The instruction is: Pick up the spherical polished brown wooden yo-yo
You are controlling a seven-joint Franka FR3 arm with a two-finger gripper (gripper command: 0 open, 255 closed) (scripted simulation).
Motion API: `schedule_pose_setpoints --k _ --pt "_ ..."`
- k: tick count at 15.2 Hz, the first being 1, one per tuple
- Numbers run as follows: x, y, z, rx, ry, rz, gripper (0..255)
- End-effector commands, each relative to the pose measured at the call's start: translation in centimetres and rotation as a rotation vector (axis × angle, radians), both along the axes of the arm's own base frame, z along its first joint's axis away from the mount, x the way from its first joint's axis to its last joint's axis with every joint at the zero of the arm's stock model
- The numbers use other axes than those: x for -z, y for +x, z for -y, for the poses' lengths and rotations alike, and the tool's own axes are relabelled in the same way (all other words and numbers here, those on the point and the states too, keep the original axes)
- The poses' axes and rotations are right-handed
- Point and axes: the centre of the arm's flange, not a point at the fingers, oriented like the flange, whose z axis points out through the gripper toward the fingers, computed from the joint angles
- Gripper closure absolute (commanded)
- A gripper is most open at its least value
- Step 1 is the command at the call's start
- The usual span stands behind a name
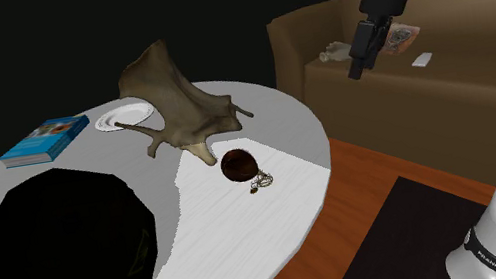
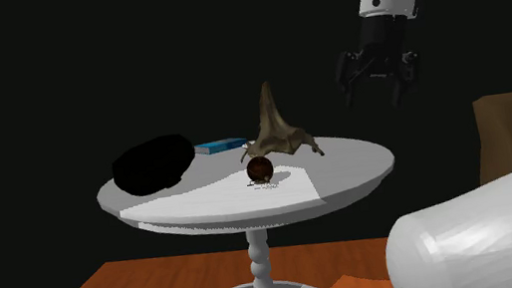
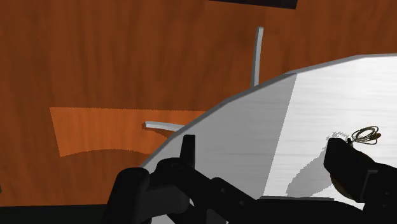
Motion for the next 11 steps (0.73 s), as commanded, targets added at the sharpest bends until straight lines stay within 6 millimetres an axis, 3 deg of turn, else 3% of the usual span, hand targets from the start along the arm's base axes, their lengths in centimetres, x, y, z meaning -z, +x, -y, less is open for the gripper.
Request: schedule_pose_setpoints --k 1,11 --pt "0.0 0.0 0.0 0.0 0.0 0.0 0" --pt "4.3 7.7 -10.9 -0.022 -0.003 -0.102 0"
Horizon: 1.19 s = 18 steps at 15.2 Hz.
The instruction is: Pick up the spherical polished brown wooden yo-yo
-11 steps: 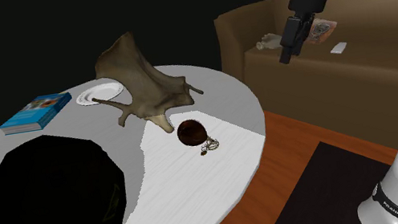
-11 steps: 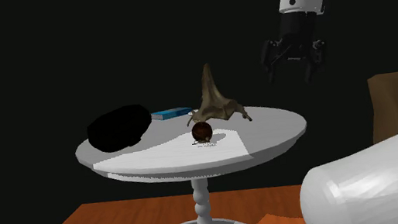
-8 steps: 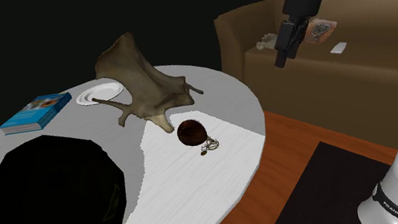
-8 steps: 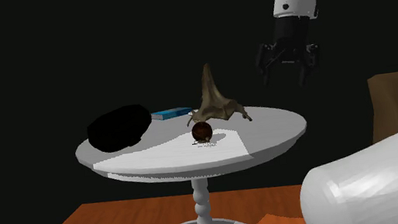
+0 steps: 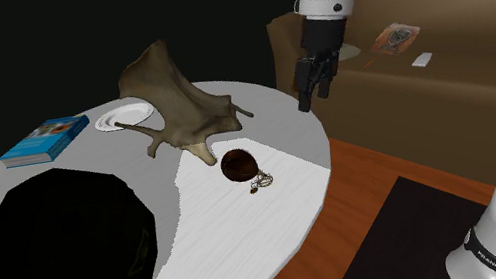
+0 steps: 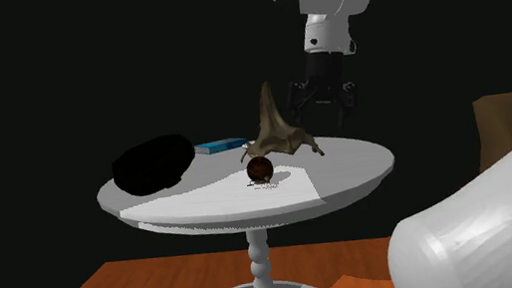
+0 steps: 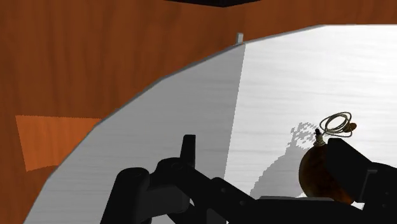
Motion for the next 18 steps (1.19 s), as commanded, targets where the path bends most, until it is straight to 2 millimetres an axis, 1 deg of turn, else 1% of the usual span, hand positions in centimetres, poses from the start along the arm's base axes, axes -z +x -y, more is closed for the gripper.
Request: schedule_pose_setpoints --k 1,12,13,18 --pt "0.8 1.4 -2.3 -0.004 0.001 -0.021 0" --pt "6.5 9.0 -14.5 -0.028 -0.002 -0.134 0" --pt "6.8 9.3 -15.1 -0.029 -0.002 -0.139 0" --pt "9.4 9.3 -15.1 -0.029 -0.002 -0.139 0"
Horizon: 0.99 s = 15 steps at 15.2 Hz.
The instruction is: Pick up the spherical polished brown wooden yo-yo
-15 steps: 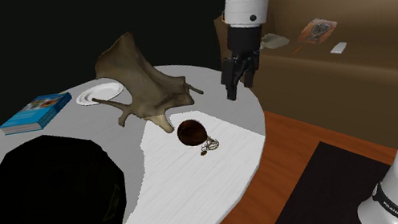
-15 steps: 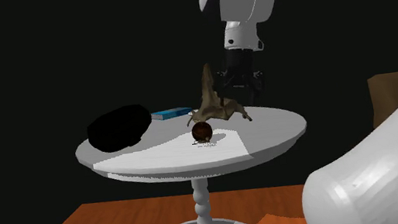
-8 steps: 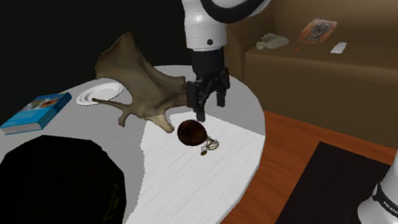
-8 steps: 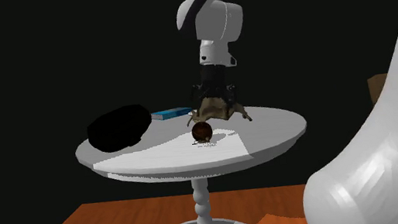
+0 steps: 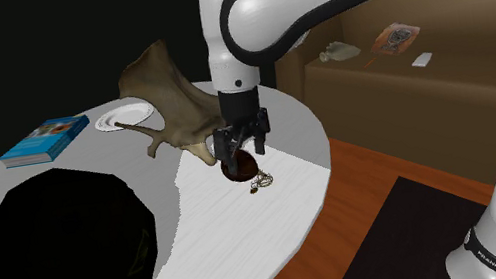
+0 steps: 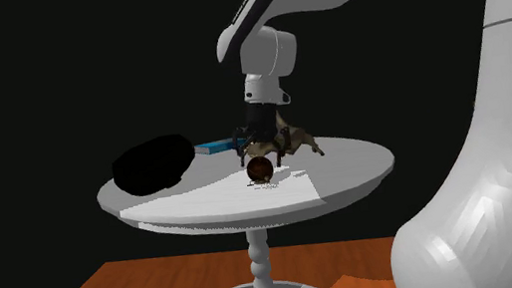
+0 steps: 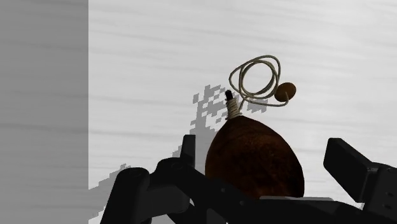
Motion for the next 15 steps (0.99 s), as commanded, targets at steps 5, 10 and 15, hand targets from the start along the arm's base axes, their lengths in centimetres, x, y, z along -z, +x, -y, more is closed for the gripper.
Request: schedule_pose_setpoints --k 5,10,15 --pt "1.82 -0.08 -0.09 0.0 0.0 0.0 255" --pt "1.78 -0.07 -0.06 0.0 0.0 0.0 255" --pt "1.3 0.03 -0.07 0.0 0.0 0.0 255"
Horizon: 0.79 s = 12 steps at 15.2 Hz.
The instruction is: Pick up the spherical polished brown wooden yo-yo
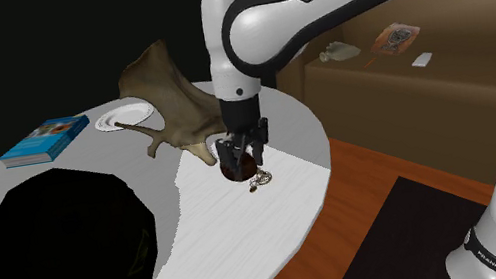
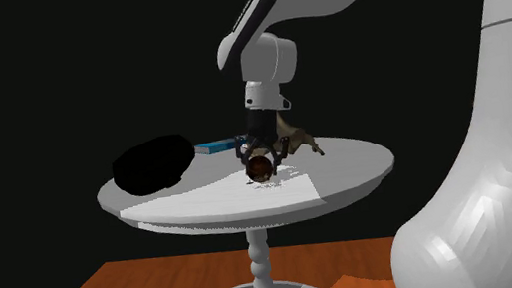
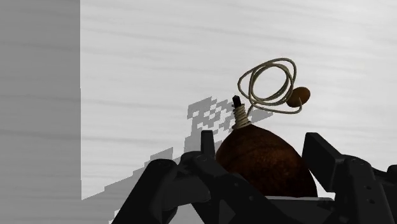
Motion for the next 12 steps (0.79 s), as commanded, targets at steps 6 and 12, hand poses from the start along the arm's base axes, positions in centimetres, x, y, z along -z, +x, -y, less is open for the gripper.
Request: schedule_pose_setpoints --k 6,12 --pt "-3.3 0.1 0.0 0.0 0.0 -0.001 255" --pt "-6.5 0.1 0.0 0.0 0.0 -0.001 255"
